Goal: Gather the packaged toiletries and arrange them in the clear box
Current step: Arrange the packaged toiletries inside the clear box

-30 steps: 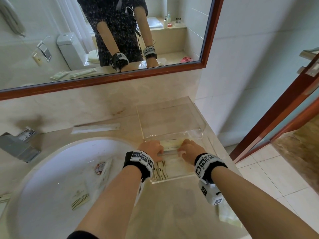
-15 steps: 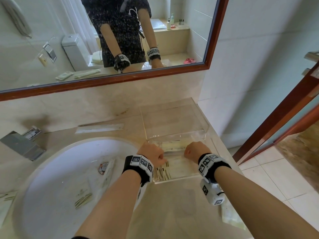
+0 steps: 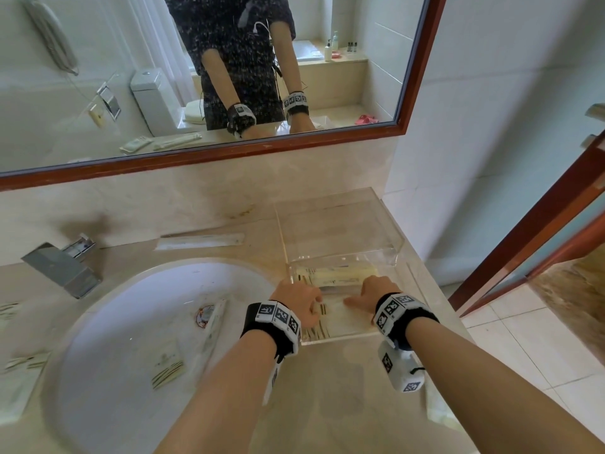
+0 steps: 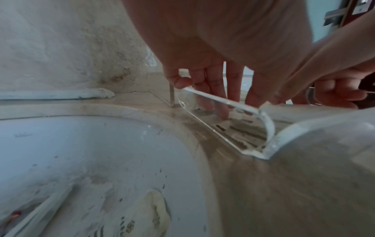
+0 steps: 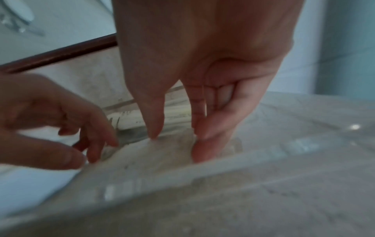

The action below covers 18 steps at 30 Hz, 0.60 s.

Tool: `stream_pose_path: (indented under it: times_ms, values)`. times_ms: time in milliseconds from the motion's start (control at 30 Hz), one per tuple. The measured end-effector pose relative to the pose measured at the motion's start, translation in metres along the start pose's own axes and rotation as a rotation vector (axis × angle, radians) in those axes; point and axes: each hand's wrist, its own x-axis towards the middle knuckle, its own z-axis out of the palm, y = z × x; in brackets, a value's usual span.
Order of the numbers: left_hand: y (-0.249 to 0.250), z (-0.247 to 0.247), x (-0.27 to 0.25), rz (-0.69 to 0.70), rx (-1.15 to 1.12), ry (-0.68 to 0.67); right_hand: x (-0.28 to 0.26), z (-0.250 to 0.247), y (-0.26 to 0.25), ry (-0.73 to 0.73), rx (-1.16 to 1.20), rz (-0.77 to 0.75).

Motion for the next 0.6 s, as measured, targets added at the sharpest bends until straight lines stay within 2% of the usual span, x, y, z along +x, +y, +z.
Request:
stream_pose_path:
  times_ms: [100, 200, 267, 367, 600]
  values:
    - [-0.001, 0.005, -0.001, -0.013, 0.055, 0.061, -0.003, 0.005, -0.003, -0.022, 0.293, 0.007]
    - [0.0, 0.004, -0.003, -0.001, 0.119, 0.079, -0.004, 0.007, -0.008, 0.003, 0.41, -0.009]
    - [0.001, 0.004, -0.005, -0.003, 0.153, 0.033, -0.004, 0.009, -0.008, 0.019, 0.383, -0.041]
    - [0.004, 0.005, -0.006, -0.032, 0.143, -0.03, -0.006, 0.011, -0.004, -0.02, 0.215, -0.098]
    - [0.02, 0.008, -0.01, -0.167, 0.09, -0.149, -0.018, 0.016, 0.001, -0.079, 0.236, -0.113]
